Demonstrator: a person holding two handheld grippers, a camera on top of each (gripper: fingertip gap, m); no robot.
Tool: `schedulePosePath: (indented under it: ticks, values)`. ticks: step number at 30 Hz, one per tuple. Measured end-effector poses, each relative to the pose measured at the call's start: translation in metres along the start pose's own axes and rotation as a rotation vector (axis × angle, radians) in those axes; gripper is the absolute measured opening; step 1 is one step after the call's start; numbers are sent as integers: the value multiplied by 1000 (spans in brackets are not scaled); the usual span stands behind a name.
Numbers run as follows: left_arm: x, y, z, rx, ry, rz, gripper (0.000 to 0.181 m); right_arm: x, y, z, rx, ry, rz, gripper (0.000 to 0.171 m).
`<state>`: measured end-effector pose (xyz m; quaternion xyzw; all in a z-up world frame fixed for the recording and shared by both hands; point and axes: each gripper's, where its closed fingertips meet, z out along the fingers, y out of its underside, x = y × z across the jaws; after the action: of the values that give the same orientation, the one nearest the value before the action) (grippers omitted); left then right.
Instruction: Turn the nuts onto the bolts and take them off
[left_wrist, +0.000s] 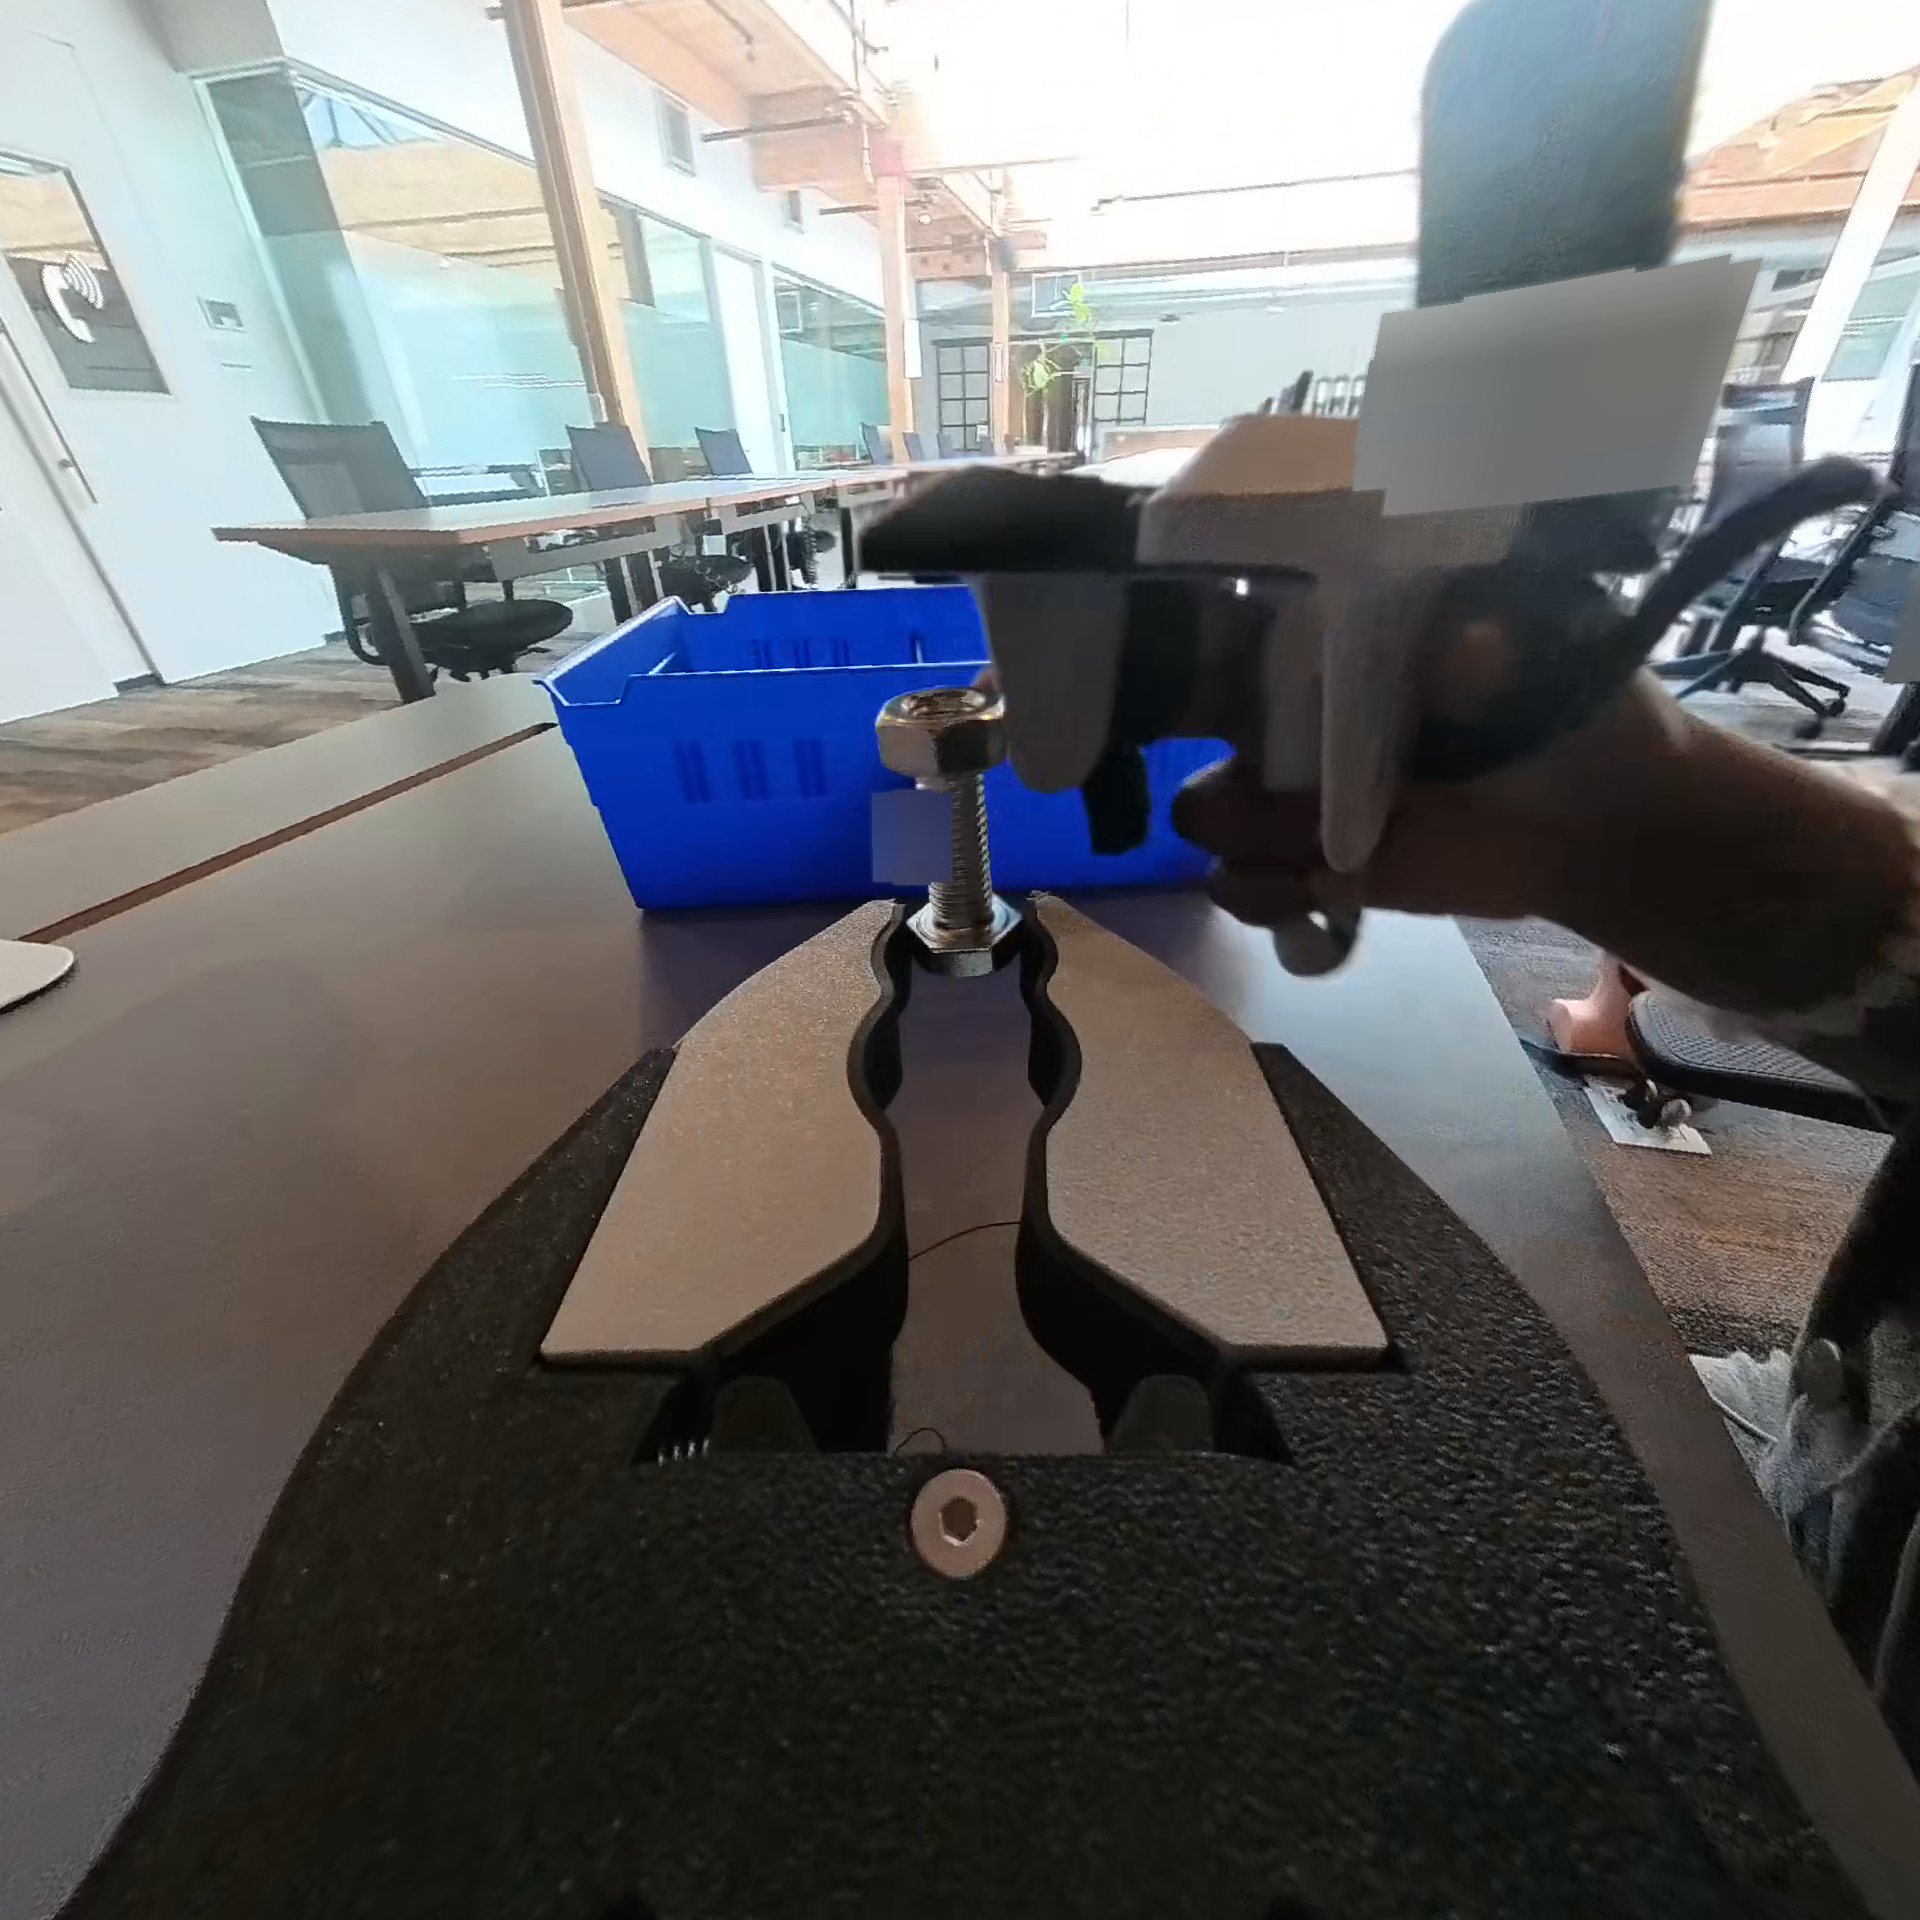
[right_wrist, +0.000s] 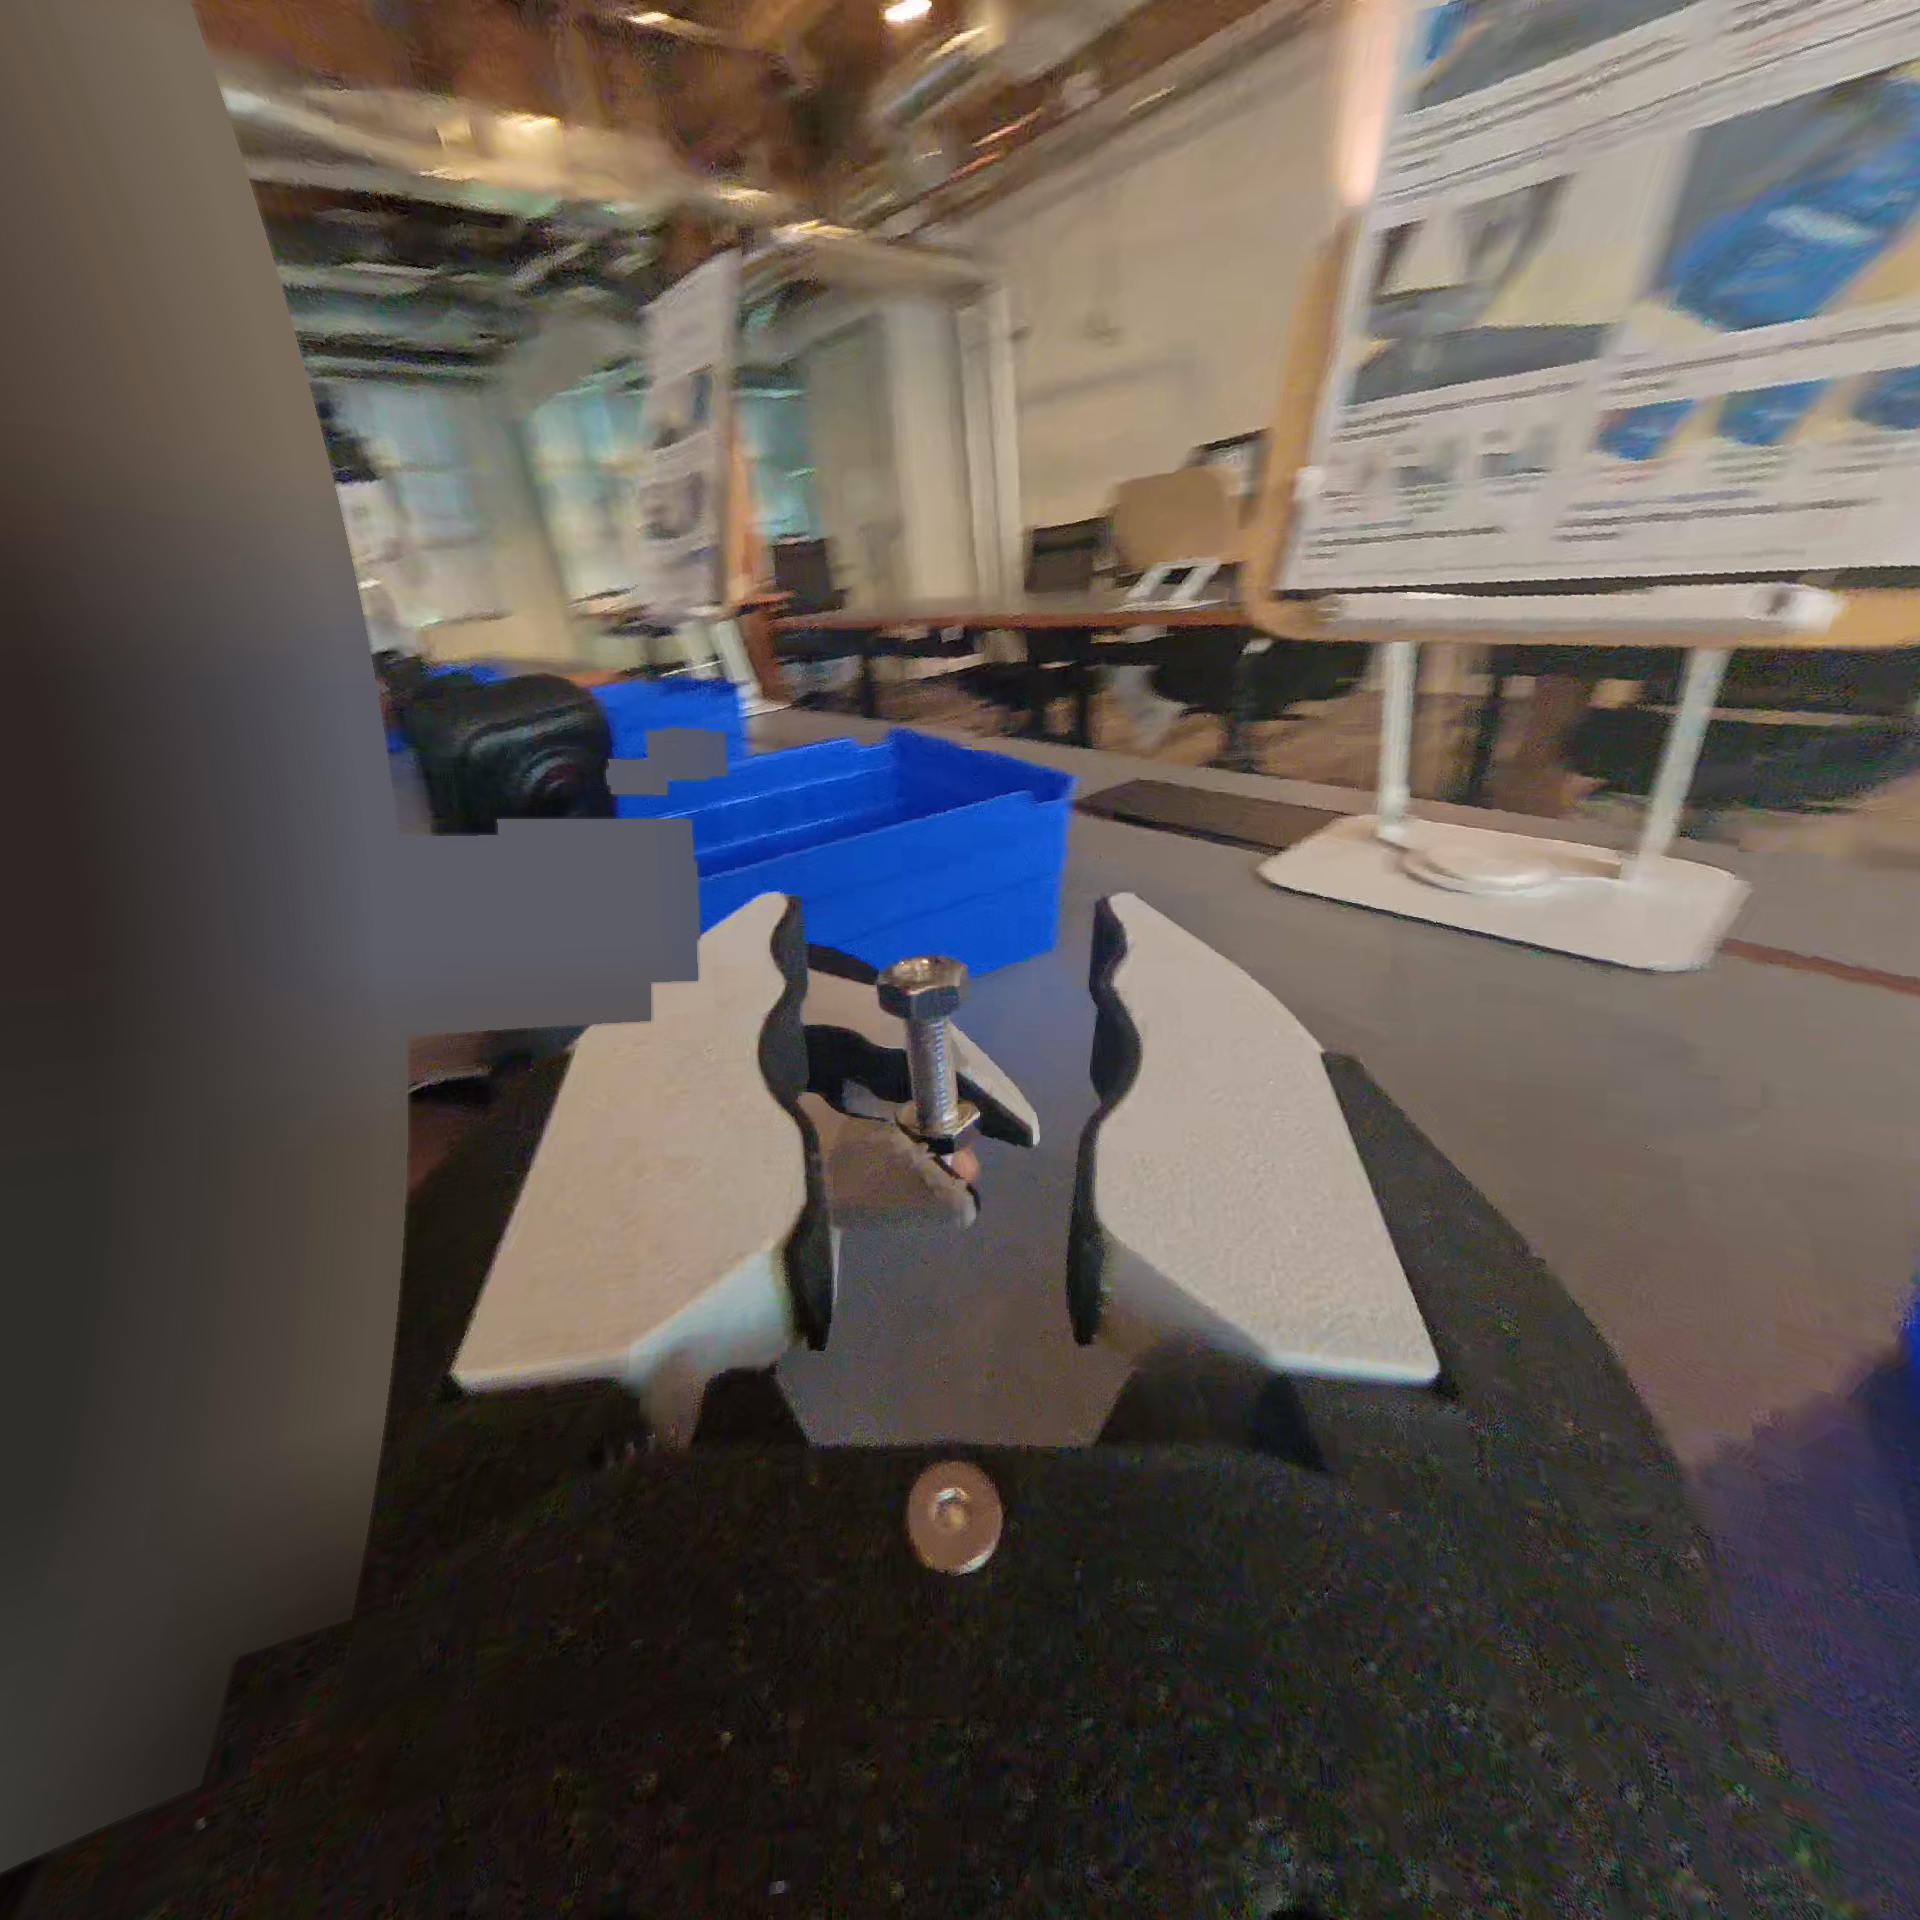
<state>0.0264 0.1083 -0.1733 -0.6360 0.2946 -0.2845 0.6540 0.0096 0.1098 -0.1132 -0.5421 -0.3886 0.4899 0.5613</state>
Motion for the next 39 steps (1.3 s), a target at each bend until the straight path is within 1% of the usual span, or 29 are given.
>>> schedulePosePath:
  ticks: [1, 2, 4, 6, 8, 12, 13, 18, 21, 28, 33, 37, 39]
  values:
    - [0, 0, 1, -2, 2, 1, 20, 3, 3, -1, 9, 83, -3, 50]
    - [-1, 0, 2, -2, -4, 2, 20, 5, 6, -2, 6, 152, -18, 54]
    - [1, 0, 1, -4, -3, 4, 20, 4, 16, 0, -27, 222, -59, 54]
    - [0, 1, 2, -2, -5, 5, 20, -2, 23, 4, -61, 236, -91, 51]
    - [0, 1, 2, -3, -5, 7, 20, -2, 25, 5, -74, 268, -130, 41]
    - [1, 1, 2, -3, -2, 6, 20, 0, 26, 4, -97, 303, -183, 28]
    - [1, 1, 2, -4, -1, 6, 20, -1, 26, 4, -98, 296, -182, 19]
    - [3, 1, 1, -6, 14, 9, 20, -4, 27, 3, -102, 231, -200, 17]
    - [4, 1, 2, -3, 34, 0, 20, -8, 27, 4, -102, 103, -208, 17]
    - [15, 3, 3, -17, 111, 6, 20, -18, 29, -5, -75, -430, -211, 17]
    - [20, 1, 3, -10, 146, 2, 20, -24, 29, -8, -69, -738, -188, 17]
    - [25, 1, 3, -4, 178, -3, 20, -28, 29, -12, -75, -974, -104, 17]
    - [26, 1, 3, -5, 184, -3, 20, -28, 29, -14, -80, -1063, -65, 17]
